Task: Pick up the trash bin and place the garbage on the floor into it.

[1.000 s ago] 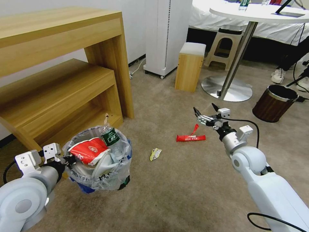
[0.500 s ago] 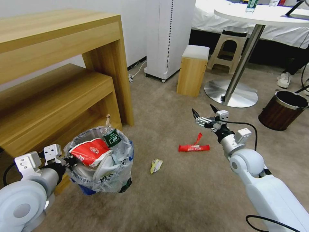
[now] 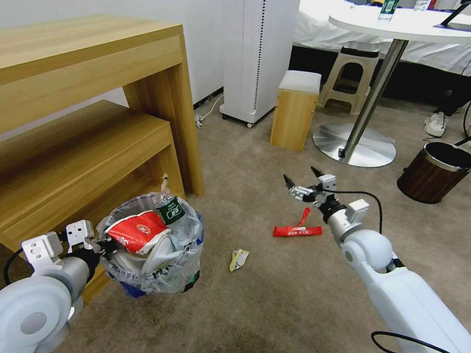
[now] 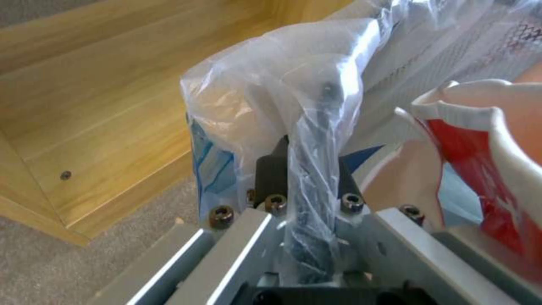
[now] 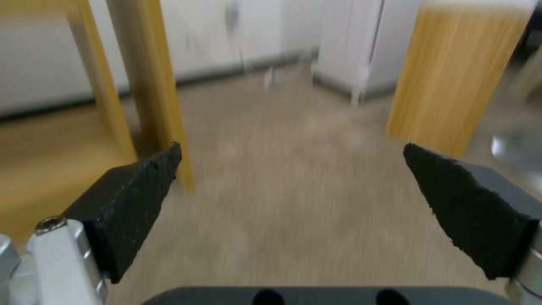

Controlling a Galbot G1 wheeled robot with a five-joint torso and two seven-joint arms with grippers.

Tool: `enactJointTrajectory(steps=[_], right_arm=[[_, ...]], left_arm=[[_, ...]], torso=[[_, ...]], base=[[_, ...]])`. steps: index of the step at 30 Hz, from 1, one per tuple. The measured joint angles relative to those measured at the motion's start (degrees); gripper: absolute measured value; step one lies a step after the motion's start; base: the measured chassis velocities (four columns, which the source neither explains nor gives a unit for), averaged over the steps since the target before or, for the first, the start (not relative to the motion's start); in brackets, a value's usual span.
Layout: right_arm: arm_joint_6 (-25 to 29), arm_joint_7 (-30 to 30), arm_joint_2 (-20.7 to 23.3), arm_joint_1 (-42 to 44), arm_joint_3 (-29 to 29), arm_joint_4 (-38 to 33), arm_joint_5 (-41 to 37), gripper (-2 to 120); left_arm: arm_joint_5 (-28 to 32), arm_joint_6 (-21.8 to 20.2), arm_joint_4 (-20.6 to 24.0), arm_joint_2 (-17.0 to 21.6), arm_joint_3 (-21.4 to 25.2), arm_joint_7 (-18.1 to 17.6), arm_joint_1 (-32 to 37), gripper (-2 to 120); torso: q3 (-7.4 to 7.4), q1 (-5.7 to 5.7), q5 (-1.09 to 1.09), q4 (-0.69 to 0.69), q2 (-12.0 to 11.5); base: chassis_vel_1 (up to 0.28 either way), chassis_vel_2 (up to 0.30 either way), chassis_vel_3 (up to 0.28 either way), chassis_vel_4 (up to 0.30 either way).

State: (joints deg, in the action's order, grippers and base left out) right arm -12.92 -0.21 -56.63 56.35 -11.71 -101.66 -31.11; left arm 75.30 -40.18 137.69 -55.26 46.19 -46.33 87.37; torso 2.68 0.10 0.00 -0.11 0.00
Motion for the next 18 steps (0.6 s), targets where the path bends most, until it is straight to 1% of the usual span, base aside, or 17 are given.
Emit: enactJointTrajectory(steps=[1,2,3,4,5,6,7,8,9,10,11,13,14,15,18], right_arm=[[-3.45,1.39,-0.2,-0.28,1.19,-0.01,-0.62,100],[-3.45,1.39,-0.2,-0.28,1.19,-0.01,-0.62,100],[-5.55,2.2,-0.46,-0.52,2.0,0.0,-1.14,100],[-8.86,3.59,-0.88,-0.96,3.12,0.15,-1.72,100],[-8.86,3.59,-0.88,-0.96,3.12,0.15,-1.72,100],[-12.17,5.13,-1.27,-1.39,4.31,0.43,-2.48,100],[-16.8,8.35,-2.07,-2.1,6.04,1.14,-5.18,100],[-16.8,8.35,-2.07,-2.1,6.04,1.14,-5.18,100],[-17.96,9.15,-2.31,-2.31,6.47,1.4,-6.17,100],[-21.15,11.02,-3.2,-2.99,7.57,2.65,-9.85,100],[-22.91,11.74,-4.09,-3.59,8.13,3.84,-12.62,100],[-23.57,11.92,-4.55,-3.89,8.36,4.49,-13.96,100],[-25.0,11.87,-5.86,-4.59,8.79,6.08,-16.9,100],[-25.0,11.87,-5.86,-4.59,8.79,6.08,-16.9,100],[-26.89,10.63,-8.3,-5.44,9.6,8.07,-20.71,100]], left_arm=[[-0.12,0.0,0.02,-0.11,-0.05,-0.01,0.1,0],[-0.12,0.0,0.02,-0.11,-0.05,-0.01,0.1,0],[-0.17,0.0,0.02,-0.13,-0.08,-0.02,0.15,0],[-0.18,0.01,0.03,-0.13,-0.12,-0.02,0.17,0],[-0.18,0.01,0.03,-0.13,-0.12,-0.02,0.17,0],[-0.18,0.02,0.04,-0.09,-0.13,-0.02,0.17,0],[-0.18,0.02,0.11,0.02,-0.14,0.0,0.22,0],[-0.18,0.02,0.11,0.02,-0.14,0.0,0.22,0],[-0.18,0.02,0.12,0.05,-0.14,0.0,0.24,0],[-0.18,0.03,0.2,0.11,-0.14,0.01,0.34,0],[-0.17,0.03,0.26,0.11,-0.2,0.01,0.36,0],[-0.19,0.03,0.31,0.09,-0.26,0.01,0.36,0],[-0.2,0.03,0.46,0.02,-0.5,0.01,0.33,0],[-0.2,0.03,0.46,0.02,-0.5,0.01,0.33,0],[-0.3,0.03,0.56,-0.08,-0.92,0.04,0.16,0]], torso=[[0.0,0.0,0.0,-0.01,0.0],[0.0,0.0,0.0,-0.01,0.0],[0.0,0.0,-0.01,0.0,0.0],[0.0,0.0,0.0,0.0,0.0],[0.0,0.0,0.0,0.0,0.0],[0.0,0.0,-0.01,0.0,0.0],[0.0,0.0,0.0,0.0,0.0],[0.0,0.0,0.0,0.0,0.0],[0.0,0.0,-0.01,0.0,0.0],[0.0,0.0,-0.01,-0.01,0.0],[0.0,0.0,0.0,0.0,0.0],[0.0,0.0,-0.01,0.0,0.0],[0.0,0.0,0.0,0.0,0.0],[0.0,0.0,0.0,0.0,0.0],[0.0,0.0,0.0,0.0,0.0]], base=[[0.0,0.0,0.0,0.0],[0.0,0.0,0.0,0.0],[0.0,0.0,0.0,0.0],[0.0,0.0,0.0,0.0],[0.0,0.0,0.0,0.0],[0.0,0.0,0.0,0.0],[0.0,0.0,0.0,0.0],[0.0,0.0,0.0,0.0],[0.0,0.0,0.0,0.0],[0.0,0.0,0.0,0.0],[0.0,0.0,0.0,0.0],[0.0,0.0,0.0,0.0],[0.0,0.0,0.0,0.0],[0.0,0.0,0.0,0.0],[0.0,0.0,0.0,0.0]])
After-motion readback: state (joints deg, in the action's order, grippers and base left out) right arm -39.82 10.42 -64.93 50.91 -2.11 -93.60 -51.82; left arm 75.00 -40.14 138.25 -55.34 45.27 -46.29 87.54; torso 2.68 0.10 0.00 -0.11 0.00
